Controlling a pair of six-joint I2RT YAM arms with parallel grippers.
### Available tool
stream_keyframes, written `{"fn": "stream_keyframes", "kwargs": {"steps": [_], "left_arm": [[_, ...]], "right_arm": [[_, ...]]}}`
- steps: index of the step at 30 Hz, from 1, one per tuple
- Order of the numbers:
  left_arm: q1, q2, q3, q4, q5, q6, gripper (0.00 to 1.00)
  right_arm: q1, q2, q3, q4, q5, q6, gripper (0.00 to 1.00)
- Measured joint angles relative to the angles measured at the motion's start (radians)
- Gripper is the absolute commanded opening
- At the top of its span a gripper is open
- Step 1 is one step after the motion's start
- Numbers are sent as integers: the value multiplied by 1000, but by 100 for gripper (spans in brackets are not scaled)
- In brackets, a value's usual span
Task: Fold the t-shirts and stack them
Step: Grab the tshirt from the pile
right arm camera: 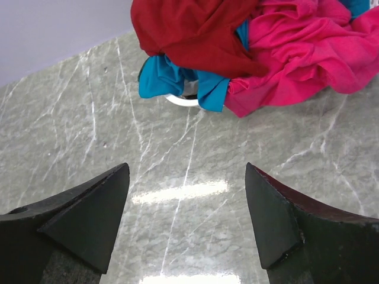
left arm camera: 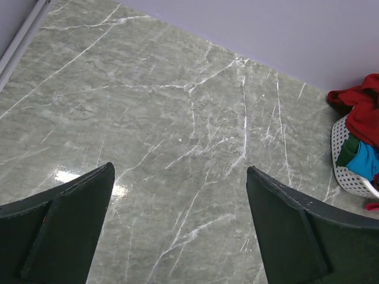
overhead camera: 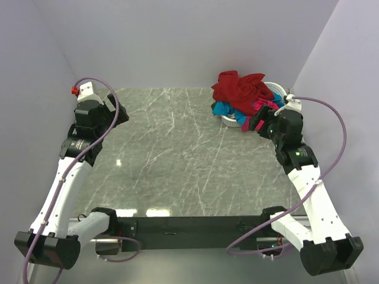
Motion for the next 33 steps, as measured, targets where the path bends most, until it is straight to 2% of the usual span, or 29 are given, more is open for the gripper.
{"fn": "stream_keyframes", "kwargs": {"steps": [9, 13, 17, 22, 29, 33], "left_arm": [[0, 31, 15, -2, -10, 6, 99], [0, 23, 10, 2, 6, 11, 99], [0, 15, 3, 4, 47, 13, 99], [0, 11, -1, 3, 68, 11, 99], [0, -40, -53, 2, 97, -17, 99], [0, -77, -76, -11, 99, -35, 99]], "right_arm": [[0, -37, 17, -13, 21, -43, 85], [0, -24, 87, -40, 36, -70, 85], [0, 58, 225, -62, 54, -98, 85], [0, 256, 456, -113, 72, -135, 84], [-10, 715, 849, -227, 56, -153, 80], [-13, 961, 999, -289, 21, -144, 79]]}}
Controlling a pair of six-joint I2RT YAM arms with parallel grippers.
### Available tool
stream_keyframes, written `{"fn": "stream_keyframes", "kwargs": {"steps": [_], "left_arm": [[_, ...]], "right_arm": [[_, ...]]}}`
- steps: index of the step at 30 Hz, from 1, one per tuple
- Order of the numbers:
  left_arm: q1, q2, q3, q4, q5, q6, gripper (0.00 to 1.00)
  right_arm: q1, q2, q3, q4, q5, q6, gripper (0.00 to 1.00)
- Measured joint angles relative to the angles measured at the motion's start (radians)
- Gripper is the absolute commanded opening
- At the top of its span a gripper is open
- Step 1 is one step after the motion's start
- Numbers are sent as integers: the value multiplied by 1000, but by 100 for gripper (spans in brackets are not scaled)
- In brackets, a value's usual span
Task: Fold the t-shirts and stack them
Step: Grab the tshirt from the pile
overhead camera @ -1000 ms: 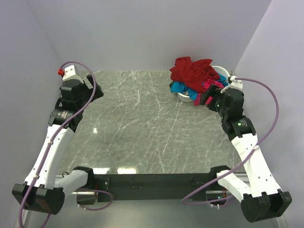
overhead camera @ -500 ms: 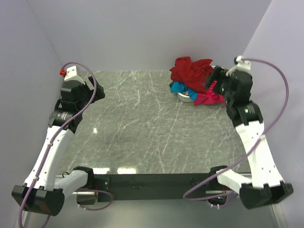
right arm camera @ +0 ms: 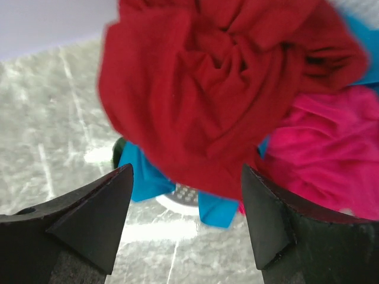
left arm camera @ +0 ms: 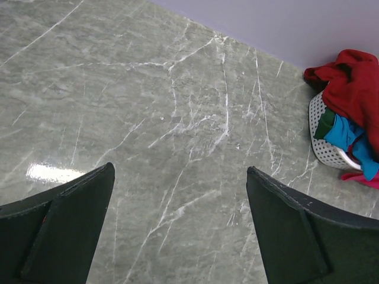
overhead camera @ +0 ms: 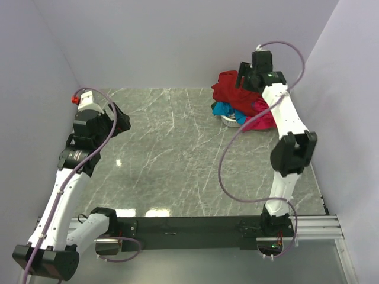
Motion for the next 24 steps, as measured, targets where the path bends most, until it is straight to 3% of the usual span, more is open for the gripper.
{"fn": "stream_keyframes", "kwargs": {"steps": [6, 11, 16, 23, 24], "left_arm": [[0, -75, -32, -37, -33, -18, 99], [0, -135, -63, -78, -80, -45, 99], [0, -174, -77, -108, -128, -69, 99], [0, -165, -77, -124, -163, -72, 99], [0, -162, -77, -124, -164, -72, 99]], "right_arm": [[0, 207, 140, -70, -16, 8, 79], [0, 258, 166, -82, -16, 14, 76], [0, 285, 174, -81, -15, 21, 58], [0, 352, 193, -92, -6, 24, 53], [0, 359, 193, -94, -3, 21, 43]]}}
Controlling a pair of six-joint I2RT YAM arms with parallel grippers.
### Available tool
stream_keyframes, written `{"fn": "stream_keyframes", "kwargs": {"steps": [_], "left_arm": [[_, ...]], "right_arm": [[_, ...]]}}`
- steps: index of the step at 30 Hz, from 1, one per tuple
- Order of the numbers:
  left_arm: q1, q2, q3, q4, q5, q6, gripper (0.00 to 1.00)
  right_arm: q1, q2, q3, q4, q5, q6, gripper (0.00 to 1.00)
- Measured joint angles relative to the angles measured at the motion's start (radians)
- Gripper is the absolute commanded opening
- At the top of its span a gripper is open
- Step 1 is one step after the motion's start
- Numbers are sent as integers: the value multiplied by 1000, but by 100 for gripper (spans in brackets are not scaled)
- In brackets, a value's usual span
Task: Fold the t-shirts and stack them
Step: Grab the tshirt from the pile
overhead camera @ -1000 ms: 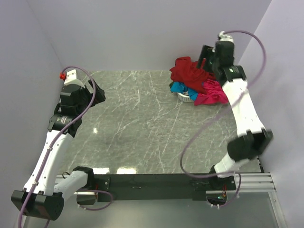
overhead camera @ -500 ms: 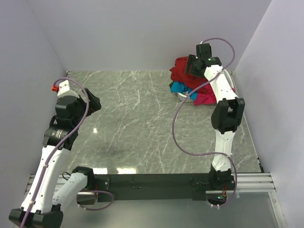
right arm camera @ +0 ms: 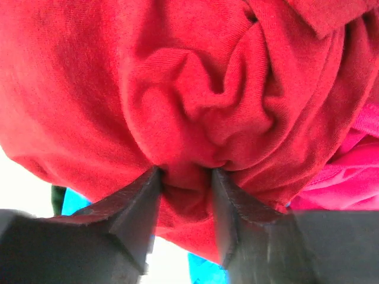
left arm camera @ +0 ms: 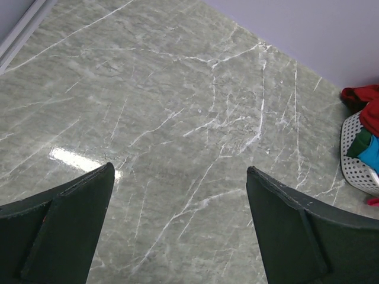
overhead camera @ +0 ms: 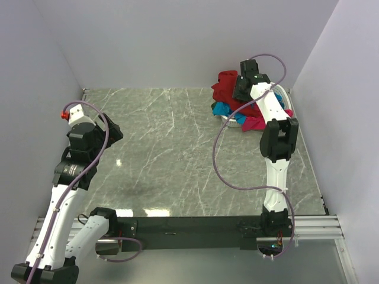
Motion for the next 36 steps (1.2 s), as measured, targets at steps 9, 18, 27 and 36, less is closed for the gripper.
{"fn": "stream_keyframes", "kwargs": {"steps": [9, 18, 27, 36], "left_arm": [[0, 6, 0, -7, -9, 1, 99], [0, -30, 0, -21, -13, -12, 99], [0, -39, -15, -19, -11, -16, 99], [0, -15, -22, -16, 4, -12, 99]], "right_arm": [[5, 6, 0, -3, 27, -11, 0], [14, -146, 11, 15, 73, -3, 0], [90, -504, 34, 177, 137, -52, 0], [147, -547, 132, 232, 144, -123, 0]]}}
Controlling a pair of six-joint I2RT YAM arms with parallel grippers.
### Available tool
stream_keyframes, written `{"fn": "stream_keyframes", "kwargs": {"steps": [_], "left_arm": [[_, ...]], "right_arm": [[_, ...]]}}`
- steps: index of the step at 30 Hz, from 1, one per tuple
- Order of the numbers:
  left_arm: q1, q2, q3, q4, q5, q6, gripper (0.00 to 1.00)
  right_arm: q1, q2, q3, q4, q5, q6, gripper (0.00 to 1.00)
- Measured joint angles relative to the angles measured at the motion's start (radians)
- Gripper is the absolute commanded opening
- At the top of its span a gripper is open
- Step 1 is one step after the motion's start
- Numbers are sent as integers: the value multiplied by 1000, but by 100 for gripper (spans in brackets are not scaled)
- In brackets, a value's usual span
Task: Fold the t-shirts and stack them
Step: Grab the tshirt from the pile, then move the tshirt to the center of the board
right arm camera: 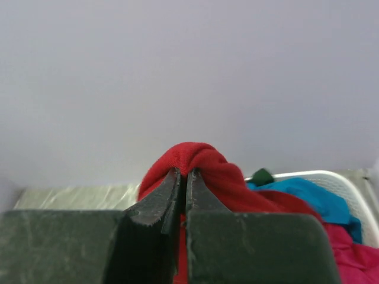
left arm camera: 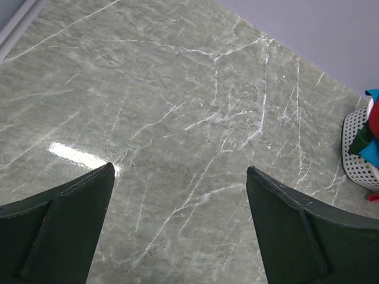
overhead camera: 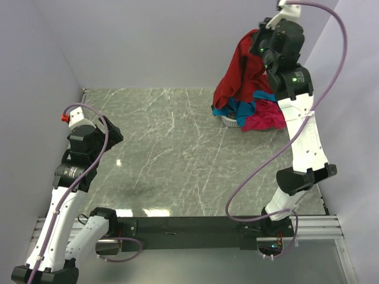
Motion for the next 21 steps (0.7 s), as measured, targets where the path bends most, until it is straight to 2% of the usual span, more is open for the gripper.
{"fn": "stream_keyframes", "kwargs": {"steps": [9, 15, 18, 21], "left_arm": [[0, 0, -1, 8, 20, -1, 99], [0, 32, 0, 28, 36, 4, 99], [0, 74, 0, 36, 45, 17, 99], [0, 109, 3, 43, 50, 25, 99]], "right_arm": [[239, -45, -18, 2, -134, -84, 0], [295, -196, -73, 39, -247, -40, 0], [299, -305, -175, 91, -257, -1, 0], [302, -403, -343, 129, -196, 28, 0]]}}
